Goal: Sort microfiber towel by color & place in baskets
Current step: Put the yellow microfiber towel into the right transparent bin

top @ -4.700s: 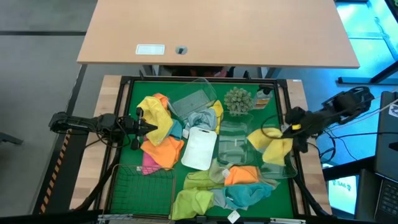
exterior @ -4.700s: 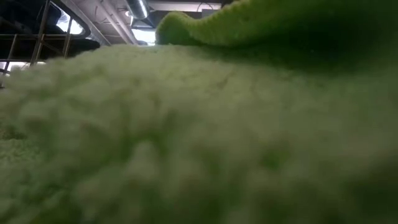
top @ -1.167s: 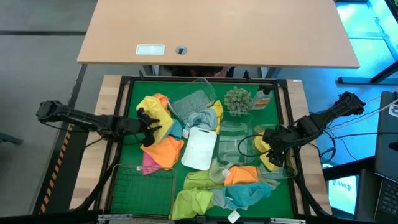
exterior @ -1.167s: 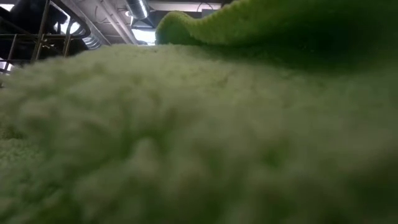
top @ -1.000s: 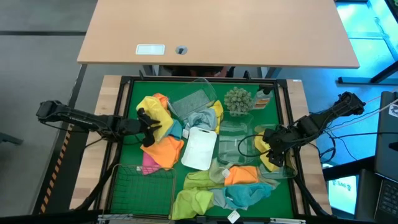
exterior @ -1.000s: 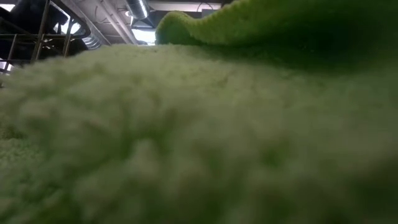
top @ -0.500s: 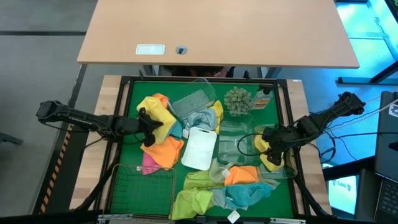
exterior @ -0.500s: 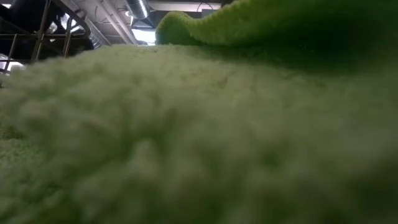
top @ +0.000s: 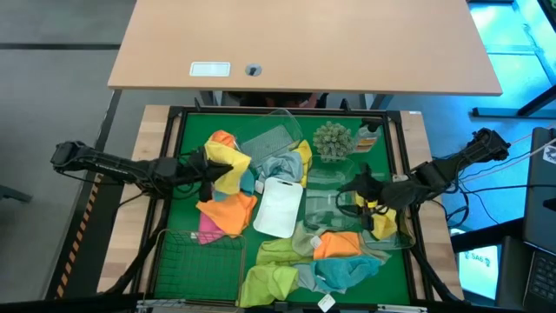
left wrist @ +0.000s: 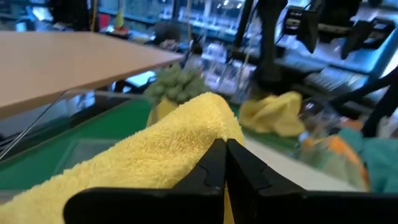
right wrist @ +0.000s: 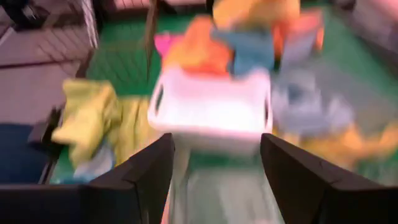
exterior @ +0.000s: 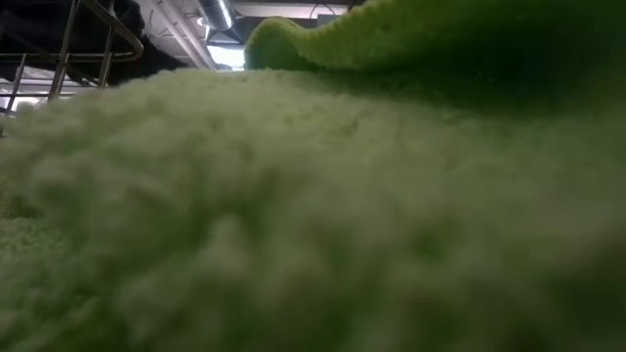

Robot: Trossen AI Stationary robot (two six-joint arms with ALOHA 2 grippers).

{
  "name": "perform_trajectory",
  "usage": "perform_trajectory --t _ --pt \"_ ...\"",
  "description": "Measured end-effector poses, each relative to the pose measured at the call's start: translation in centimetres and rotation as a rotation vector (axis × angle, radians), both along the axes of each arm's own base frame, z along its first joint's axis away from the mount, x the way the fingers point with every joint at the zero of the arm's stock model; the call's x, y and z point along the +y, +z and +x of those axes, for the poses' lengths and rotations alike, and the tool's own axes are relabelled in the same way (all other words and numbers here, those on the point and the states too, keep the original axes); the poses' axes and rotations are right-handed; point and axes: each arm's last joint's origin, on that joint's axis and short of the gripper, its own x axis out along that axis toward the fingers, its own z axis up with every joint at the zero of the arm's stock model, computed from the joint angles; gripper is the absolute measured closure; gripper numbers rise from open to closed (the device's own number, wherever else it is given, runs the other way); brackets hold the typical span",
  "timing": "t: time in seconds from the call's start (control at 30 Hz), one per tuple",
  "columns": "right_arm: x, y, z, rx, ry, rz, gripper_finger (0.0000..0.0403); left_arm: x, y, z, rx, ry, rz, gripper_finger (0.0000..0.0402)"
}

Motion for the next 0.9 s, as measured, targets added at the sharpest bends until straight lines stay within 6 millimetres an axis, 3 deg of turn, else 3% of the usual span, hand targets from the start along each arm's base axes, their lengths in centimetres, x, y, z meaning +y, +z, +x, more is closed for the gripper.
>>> perform_trajectory --t 0.23,0.4,0.7,0.9 --pt "0.3 2.0 1.1 -0.218 0.057 -0.188 0.0164 0.0 1.4 0.0 -0.152 -0.001 -0.017 0.0401" --pt "-0.3 2.3 3.0 -0.296 0.024 -0.275 0.0164 0.0 2.5 0.0 -0.197 -0.003 -0.023 0.0401" --pt "-3.3 1.5 7.2 -0.331 -0.131 -0.355 0.0164 -0.3 7.1 1.4 -0.269 -0.052 0.004 0.0401" --pt "-4.9 0.7 9.7 -0.381 -0.073 -0.304 0.0164 -0.6 8.6 3.8 -0.221 -0.049 0.055 0.0401"
